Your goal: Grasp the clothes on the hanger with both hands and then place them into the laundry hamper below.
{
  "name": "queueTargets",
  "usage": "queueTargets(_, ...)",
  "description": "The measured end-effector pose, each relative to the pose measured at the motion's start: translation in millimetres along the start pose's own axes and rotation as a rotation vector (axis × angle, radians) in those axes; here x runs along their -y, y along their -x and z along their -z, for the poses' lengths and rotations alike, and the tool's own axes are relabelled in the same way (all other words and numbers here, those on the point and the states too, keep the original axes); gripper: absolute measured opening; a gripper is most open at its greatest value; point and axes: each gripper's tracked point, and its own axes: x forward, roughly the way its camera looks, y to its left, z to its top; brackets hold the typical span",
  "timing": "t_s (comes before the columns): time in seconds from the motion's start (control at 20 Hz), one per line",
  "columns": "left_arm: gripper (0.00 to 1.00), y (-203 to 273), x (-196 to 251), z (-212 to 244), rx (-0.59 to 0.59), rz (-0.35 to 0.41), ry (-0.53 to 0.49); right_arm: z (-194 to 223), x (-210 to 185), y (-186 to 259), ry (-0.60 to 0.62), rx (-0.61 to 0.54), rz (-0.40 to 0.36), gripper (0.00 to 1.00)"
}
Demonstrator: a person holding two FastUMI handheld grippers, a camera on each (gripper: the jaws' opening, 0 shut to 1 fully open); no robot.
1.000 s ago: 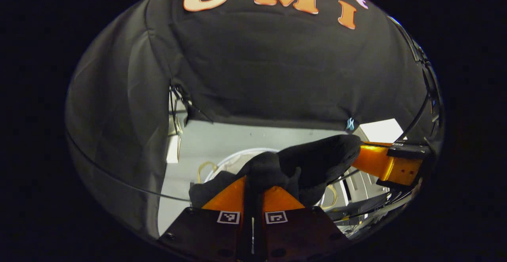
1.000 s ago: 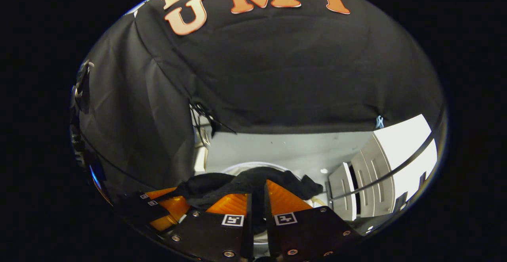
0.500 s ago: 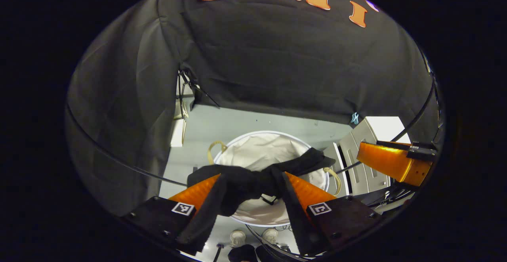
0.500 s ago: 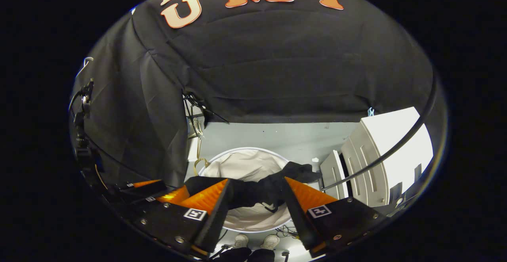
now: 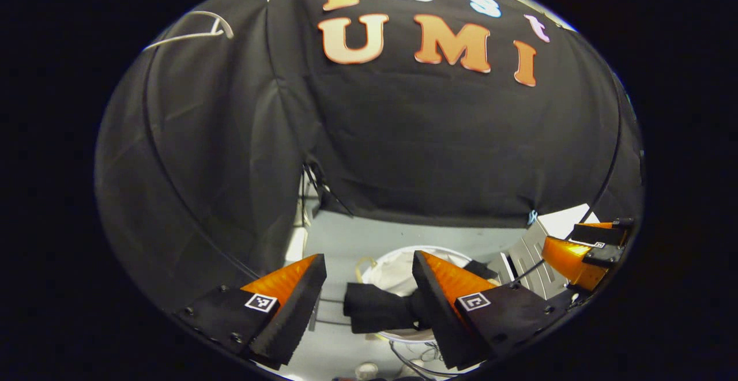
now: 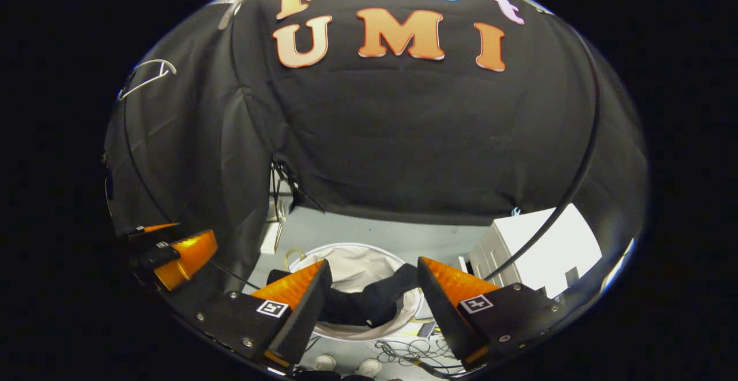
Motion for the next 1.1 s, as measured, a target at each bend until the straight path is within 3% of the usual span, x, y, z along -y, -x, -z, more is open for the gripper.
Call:
queueTargets(0.25, 0.98, 70, -43, -79, 0.165, 0.012, 0.050, -67, -37, 65, -0.005, 0.142, 0.011, 0.92)
queueTargets(0.6, 0.94, 170, -85, -226, 0.457, 0.065, 0.004, -196, -64, 160, 0.019, 0.328, 0.026, 0.92)
queueTargets(1.1, 0.94, 261, -125, -321, 0.593, 0.087, 0.034, -297, -53, 269, 0.029, 0.494, 0.057, 0.92)
